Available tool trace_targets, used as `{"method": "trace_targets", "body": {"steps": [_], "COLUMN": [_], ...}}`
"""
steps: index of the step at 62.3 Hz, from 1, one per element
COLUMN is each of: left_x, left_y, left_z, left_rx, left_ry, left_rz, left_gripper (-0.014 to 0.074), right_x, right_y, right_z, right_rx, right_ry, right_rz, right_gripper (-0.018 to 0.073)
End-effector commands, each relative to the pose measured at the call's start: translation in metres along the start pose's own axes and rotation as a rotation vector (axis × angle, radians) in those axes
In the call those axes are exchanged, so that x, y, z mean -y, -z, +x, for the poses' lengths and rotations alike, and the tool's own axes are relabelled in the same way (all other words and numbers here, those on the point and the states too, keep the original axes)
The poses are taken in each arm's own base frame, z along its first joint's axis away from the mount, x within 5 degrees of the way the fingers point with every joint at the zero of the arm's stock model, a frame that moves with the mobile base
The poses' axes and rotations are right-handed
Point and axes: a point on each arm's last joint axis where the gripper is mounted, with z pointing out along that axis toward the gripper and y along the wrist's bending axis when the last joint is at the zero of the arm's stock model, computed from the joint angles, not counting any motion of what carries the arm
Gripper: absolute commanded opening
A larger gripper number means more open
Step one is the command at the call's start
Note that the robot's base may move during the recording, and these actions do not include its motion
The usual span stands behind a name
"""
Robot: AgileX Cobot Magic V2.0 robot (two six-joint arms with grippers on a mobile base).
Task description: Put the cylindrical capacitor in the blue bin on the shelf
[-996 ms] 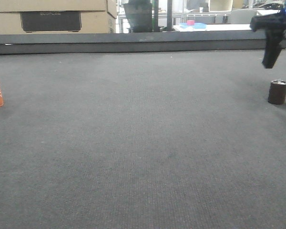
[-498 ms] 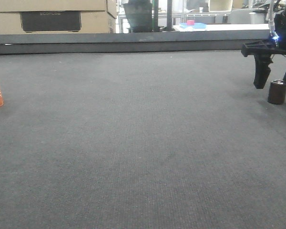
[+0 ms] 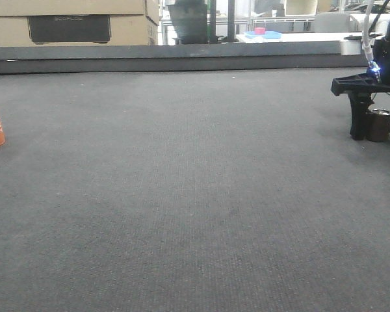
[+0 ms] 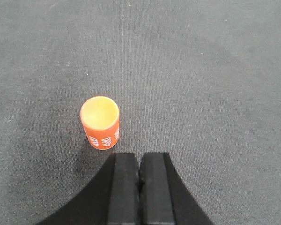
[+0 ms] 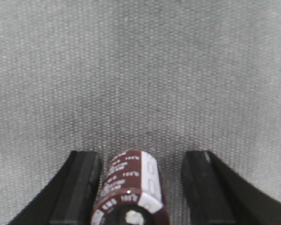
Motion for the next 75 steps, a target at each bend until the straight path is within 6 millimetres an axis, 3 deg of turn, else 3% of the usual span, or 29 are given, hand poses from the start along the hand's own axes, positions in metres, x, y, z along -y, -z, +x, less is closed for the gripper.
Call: {"method": "trace_targets", "body": {"steps": [1, 15, 20, 39, 54, 67, 75], "left_x": [0.002, 0.002, 0.002, 0.002, 0.002, -0.001, -0.002], "left_y": [0.002, 0.002, 0.002, 0.002, -0.011, -0.039, -0.06], "left_z": [-0.003, -0.003, -0.003, -0.003, -0.004, -0.025, -0.034], "left_rx": [0.018, 0.018, 0.018, 0.018, -0.021, -0.093, -0.138], "left_ry": [0.013, 0.013, 0.013, 0.013, 0.013, -0.036, -0.041], "left_rz": [0.011, 0.011, 0.011, 0.011, 0.008, -0.037, -0.045], "left_gripper": [-0.0111, -0.0111, -0.0111, -0.0111, -0.0111, -0.0108, -0.0013], "right_x": [0.003, 0.003, 0.003, 0.003, 0.0, -0.008, -0.013], "right_y": [0.003, 0.004, 0.004, 0.009, 0.049, 0.088, 0.11], "right_z": [-0.001, 0.001, 0.001, 0.001, 0.002, 0.009, 0.013], "right_rx": [0.0, -0.014, -0.016, -0.008, 0.088, 0.146, 0.202], "right_ry": [-0.003, -0.003, -0.003, -0.002, 0.004, 0.009, 0.014], "right_rz": [0.006, 0.005, 0.005, 0.005, 0.004, -0.018, -0.035], "right_gripper": [0.0289, 0.0283, 0.0242, -0.0148, -0.0163, -0.0163, -0.0163]}}
